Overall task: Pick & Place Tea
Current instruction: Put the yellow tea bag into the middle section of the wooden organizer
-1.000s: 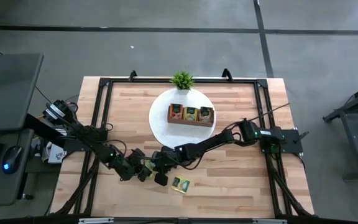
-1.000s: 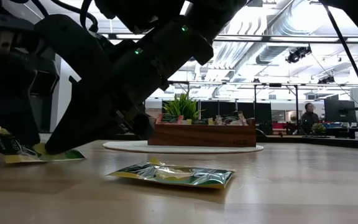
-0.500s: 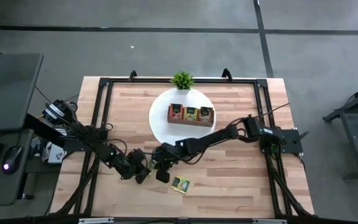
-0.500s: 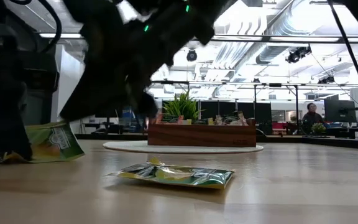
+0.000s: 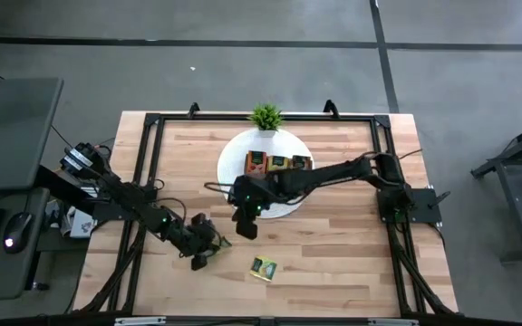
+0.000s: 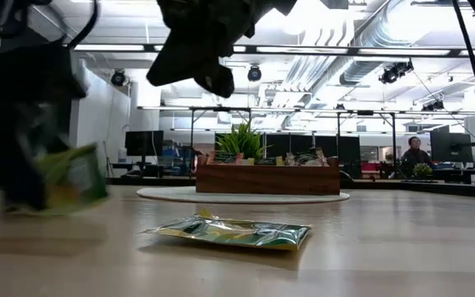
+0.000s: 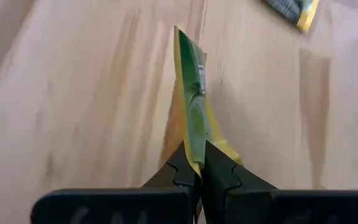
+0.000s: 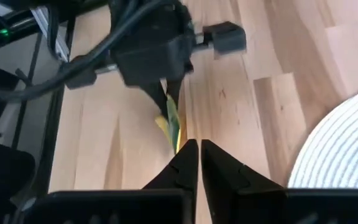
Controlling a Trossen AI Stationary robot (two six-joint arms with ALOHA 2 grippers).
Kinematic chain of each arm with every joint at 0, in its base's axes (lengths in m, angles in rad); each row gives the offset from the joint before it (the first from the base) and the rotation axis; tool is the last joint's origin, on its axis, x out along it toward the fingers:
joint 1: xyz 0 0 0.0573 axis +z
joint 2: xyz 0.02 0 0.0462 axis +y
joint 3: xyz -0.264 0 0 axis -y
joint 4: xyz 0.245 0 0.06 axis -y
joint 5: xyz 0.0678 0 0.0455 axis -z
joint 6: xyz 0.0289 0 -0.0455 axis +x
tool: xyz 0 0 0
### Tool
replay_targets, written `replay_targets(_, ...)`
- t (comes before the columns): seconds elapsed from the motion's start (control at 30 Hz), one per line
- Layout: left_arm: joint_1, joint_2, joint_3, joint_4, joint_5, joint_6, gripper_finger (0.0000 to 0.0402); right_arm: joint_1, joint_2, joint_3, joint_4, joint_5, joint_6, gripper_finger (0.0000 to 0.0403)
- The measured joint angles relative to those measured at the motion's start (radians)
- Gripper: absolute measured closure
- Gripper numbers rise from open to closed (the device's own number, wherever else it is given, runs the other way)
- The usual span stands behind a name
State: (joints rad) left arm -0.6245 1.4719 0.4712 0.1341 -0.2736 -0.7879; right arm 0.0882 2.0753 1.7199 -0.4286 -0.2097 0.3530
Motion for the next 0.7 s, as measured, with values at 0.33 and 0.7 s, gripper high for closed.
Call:
replay_targets(0.33,0.151,-0.022,0.180,-0.316,0.112,0.326,0.0401,-0.016,-0.005,0.000,-0.047,-0.094,-0.020,0.0298)
replay_targets(0.7,0.265,-0.023,0.323,-0.476,0.133,0.524,0.0401,-0.015,-0.006,-0.001,-0.059,-0.088,-0.062,0.0229)
